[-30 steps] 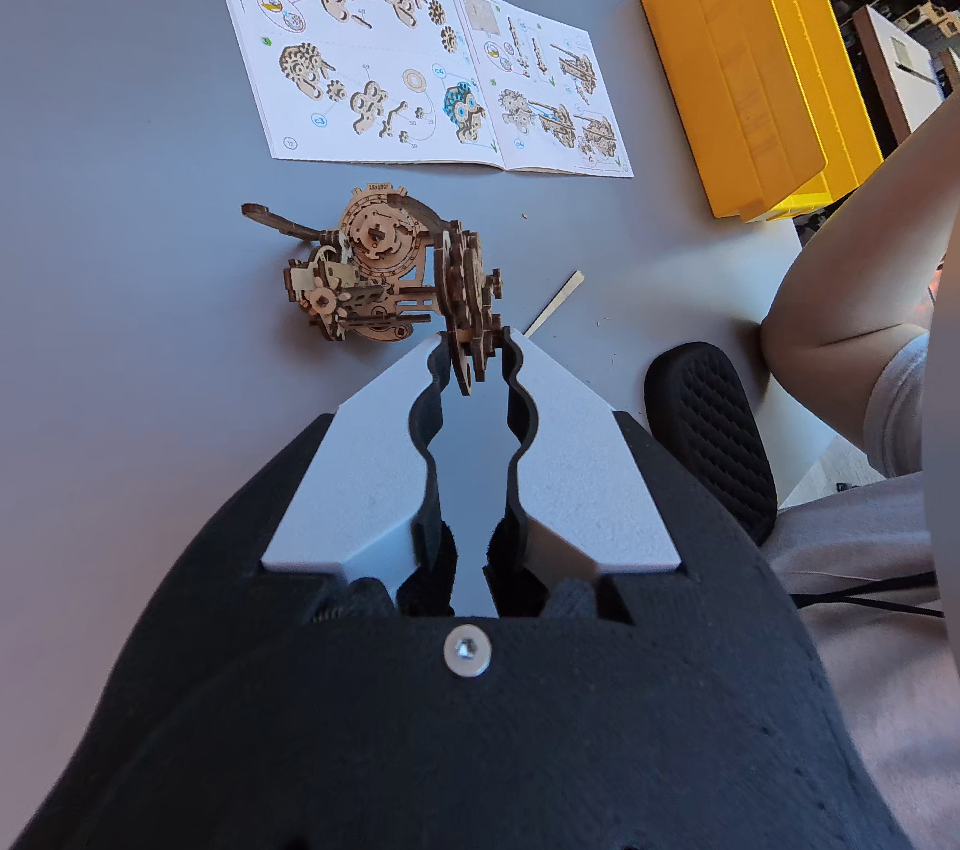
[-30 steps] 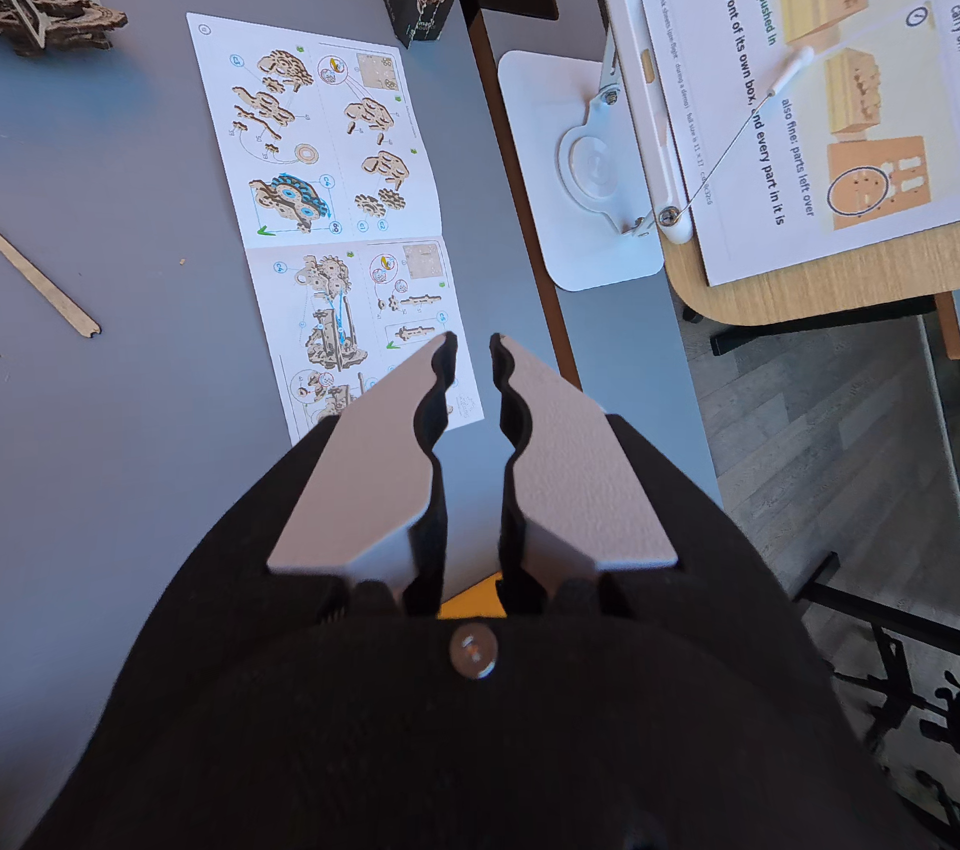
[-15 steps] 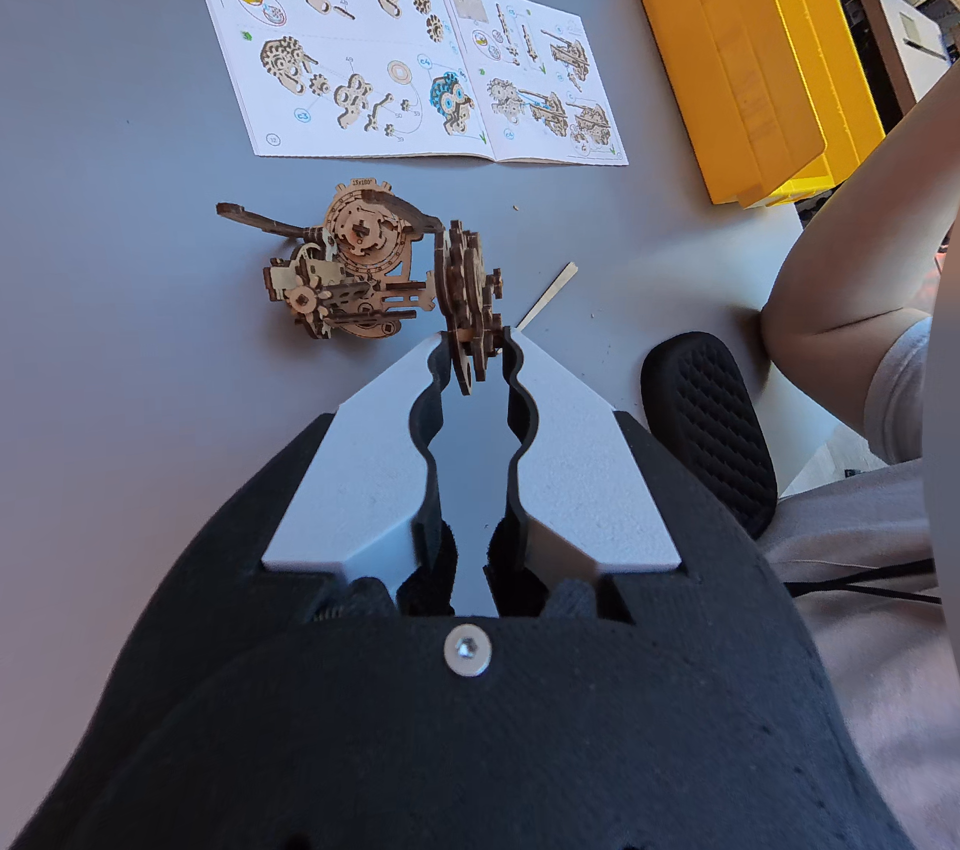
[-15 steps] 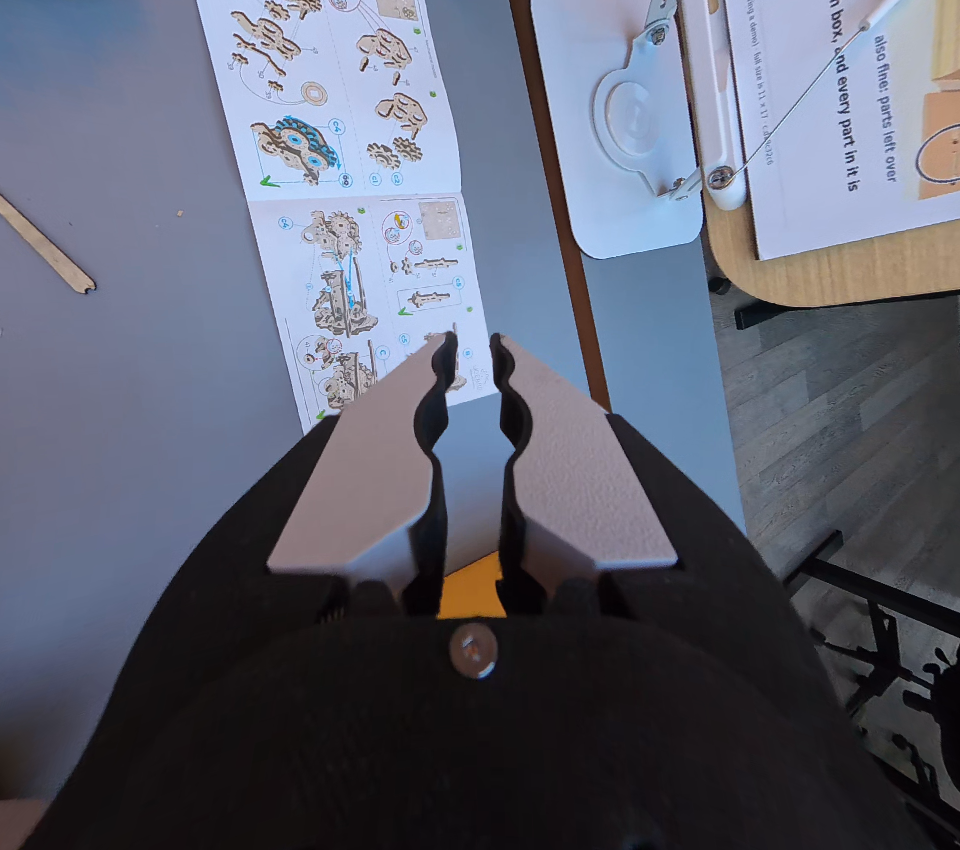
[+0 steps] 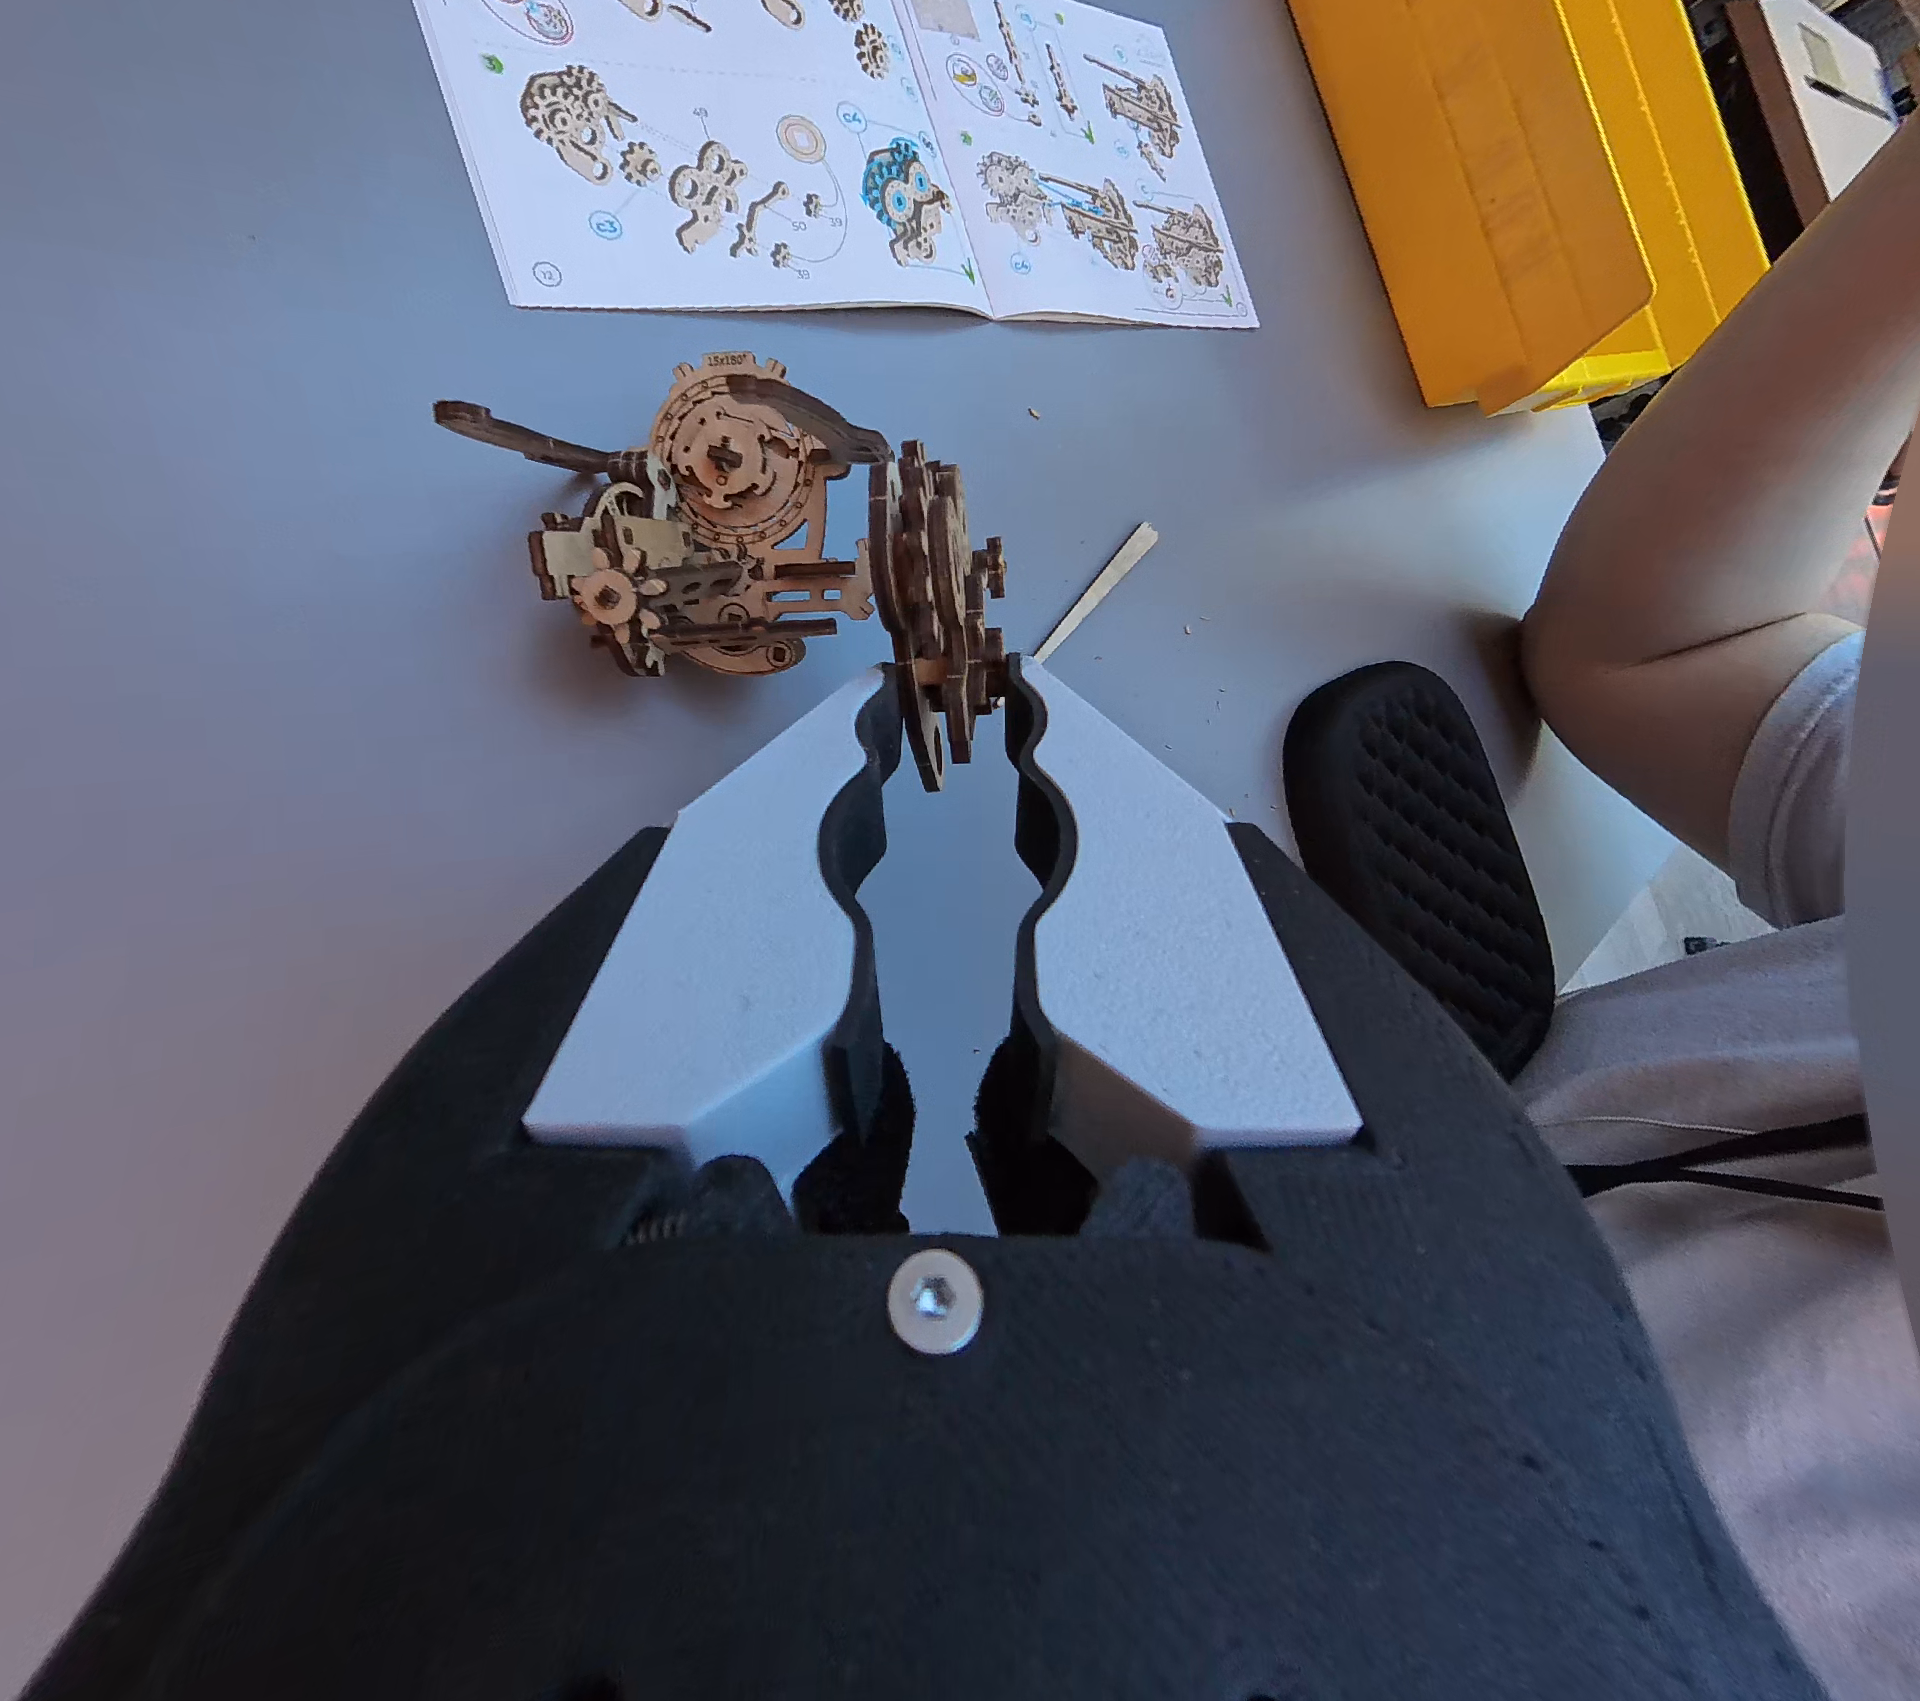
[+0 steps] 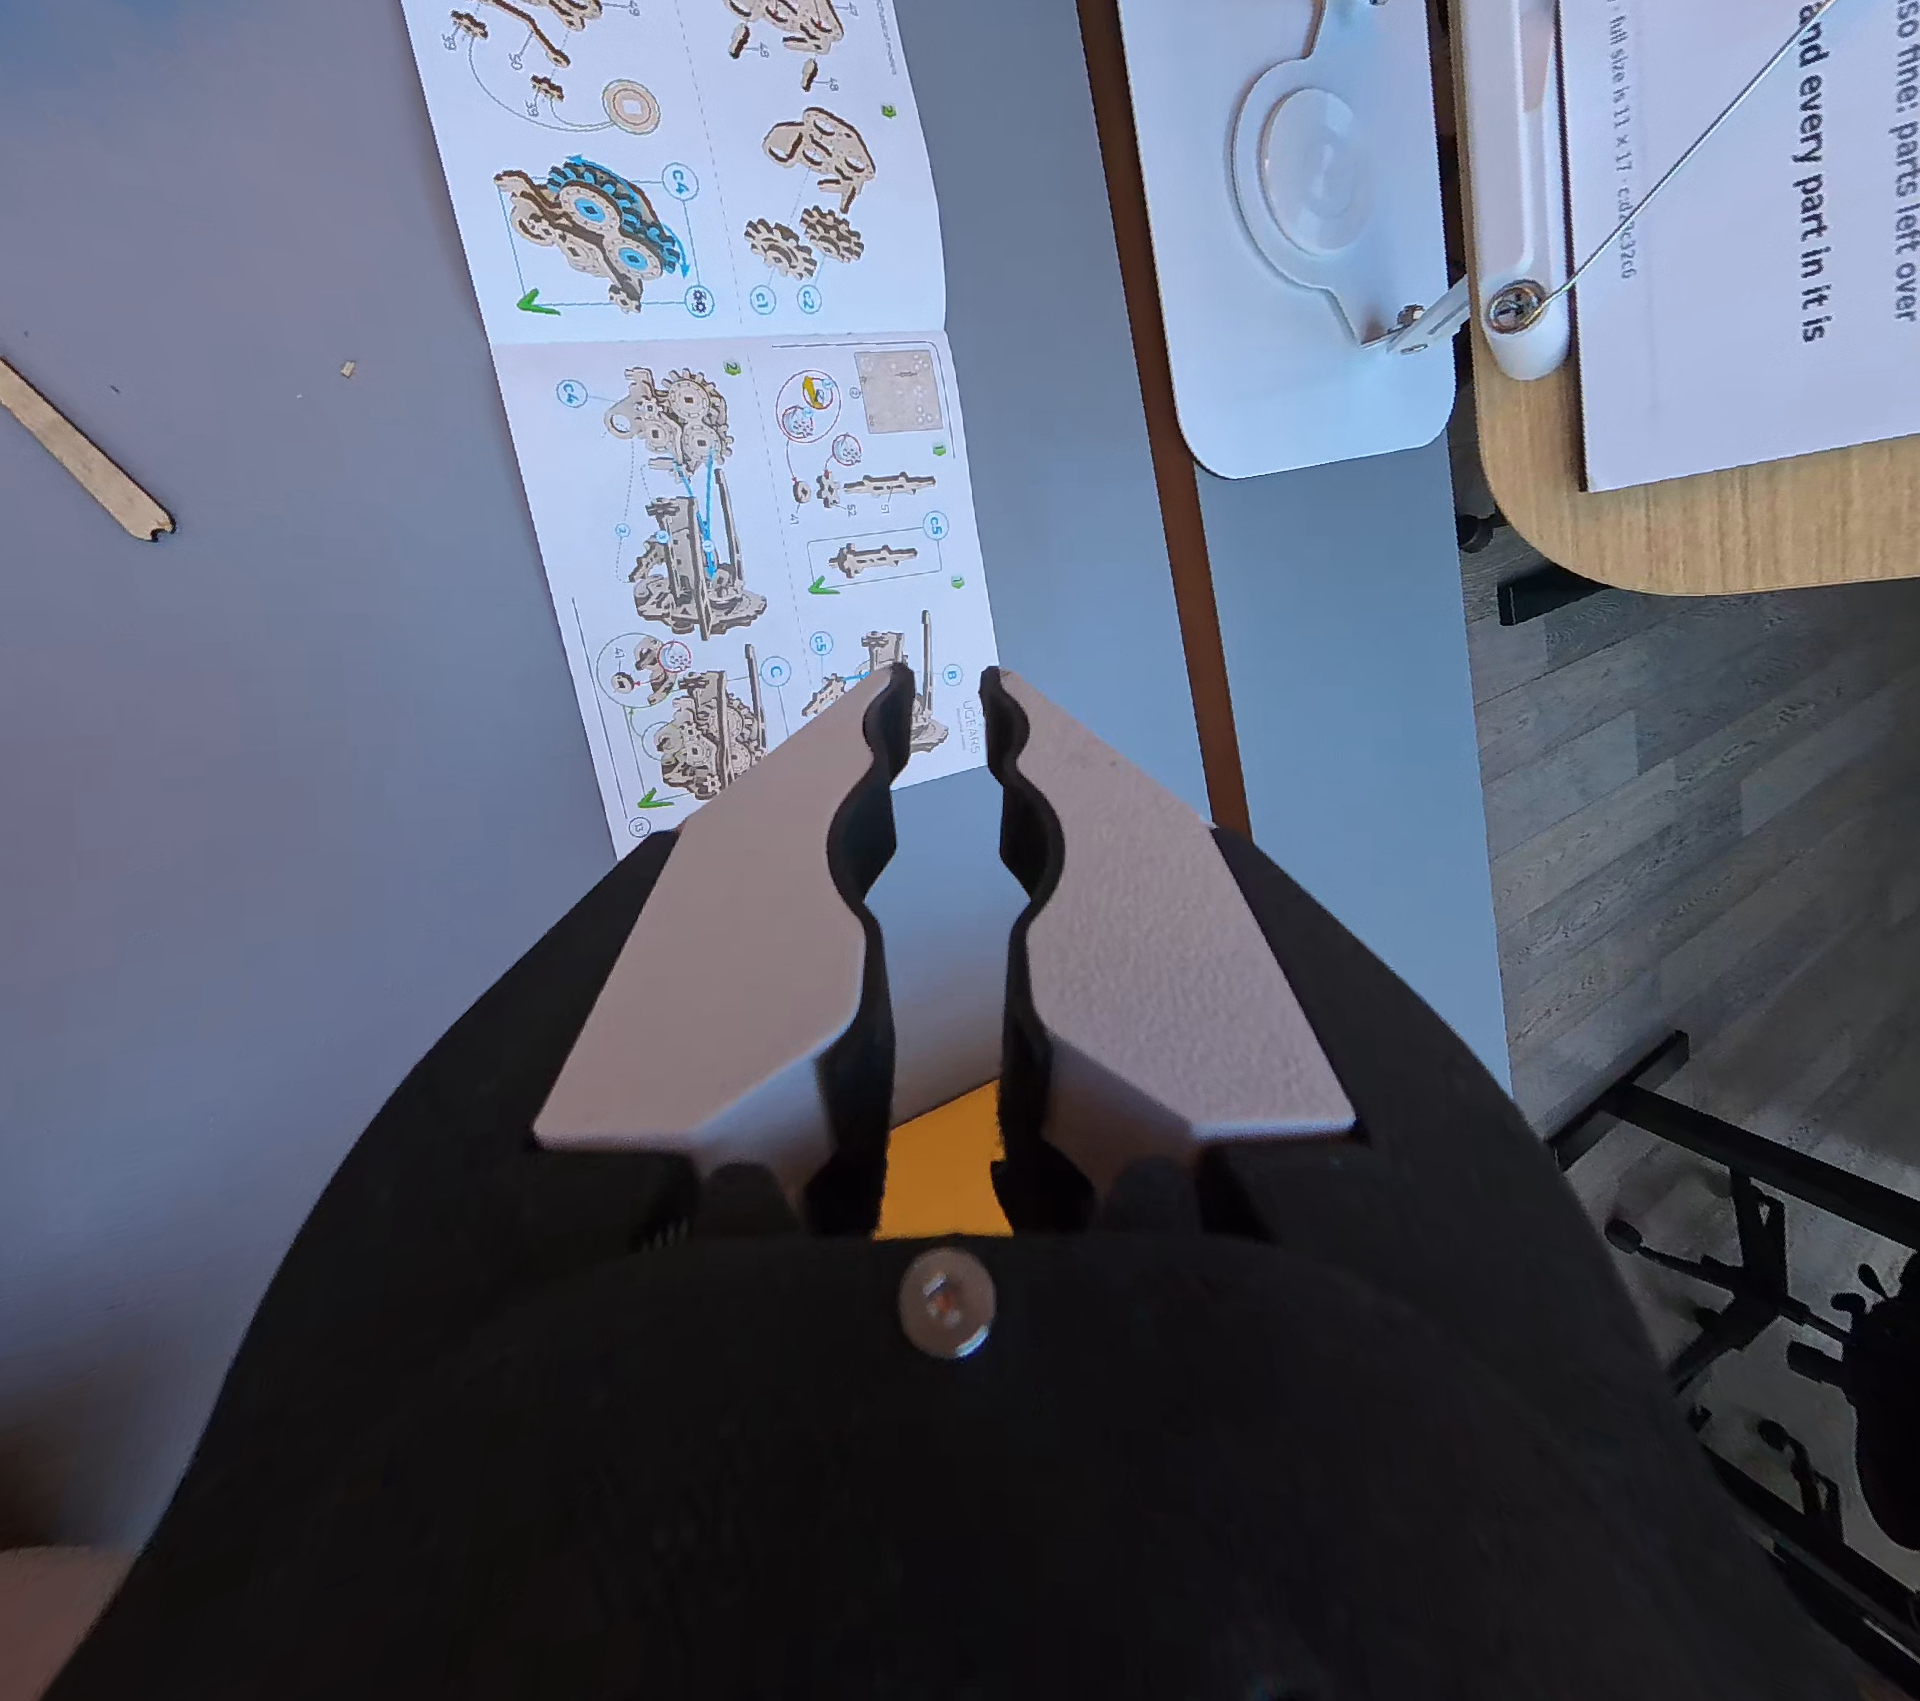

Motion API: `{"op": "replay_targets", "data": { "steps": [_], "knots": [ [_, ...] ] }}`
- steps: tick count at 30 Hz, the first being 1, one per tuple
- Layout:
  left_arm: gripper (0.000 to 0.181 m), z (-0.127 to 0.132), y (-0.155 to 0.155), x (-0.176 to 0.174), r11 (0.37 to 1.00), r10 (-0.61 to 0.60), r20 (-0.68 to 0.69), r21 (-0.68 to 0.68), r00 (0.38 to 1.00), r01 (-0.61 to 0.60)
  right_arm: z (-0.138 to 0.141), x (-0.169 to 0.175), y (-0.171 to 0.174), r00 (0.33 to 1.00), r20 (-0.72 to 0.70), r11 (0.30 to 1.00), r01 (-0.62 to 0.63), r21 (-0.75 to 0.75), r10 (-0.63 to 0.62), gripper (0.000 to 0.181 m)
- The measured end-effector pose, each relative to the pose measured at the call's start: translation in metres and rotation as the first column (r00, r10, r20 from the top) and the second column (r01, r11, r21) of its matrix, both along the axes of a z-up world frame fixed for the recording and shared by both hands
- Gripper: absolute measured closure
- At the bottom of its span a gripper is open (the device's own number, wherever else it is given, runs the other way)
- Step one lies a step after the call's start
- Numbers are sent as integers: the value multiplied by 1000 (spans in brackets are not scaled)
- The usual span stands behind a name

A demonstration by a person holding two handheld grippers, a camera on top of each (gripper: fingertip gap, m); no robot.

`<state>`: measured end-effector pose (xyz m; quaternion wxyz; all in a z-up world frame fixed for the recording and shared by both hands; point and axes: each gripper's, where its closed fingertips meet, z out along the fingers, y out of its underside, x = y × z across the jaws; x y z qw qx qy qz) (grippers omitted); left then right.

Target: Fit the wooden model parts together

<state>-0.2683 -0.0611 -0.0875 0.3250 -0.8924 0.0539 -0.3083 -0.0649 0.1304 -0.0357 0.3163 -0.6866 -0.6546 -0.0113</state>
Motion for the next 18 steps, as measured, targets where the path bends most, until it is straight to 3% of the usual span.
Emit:
{"op": "replay_targets", "data": {
  "steps": [18],
  "knots": [
    [163,-4,2,-1,1000,-4,10,-13,1000,4,-4,-3,-1,1000,11,1000,-10,-11,11,169]
  ]
}}
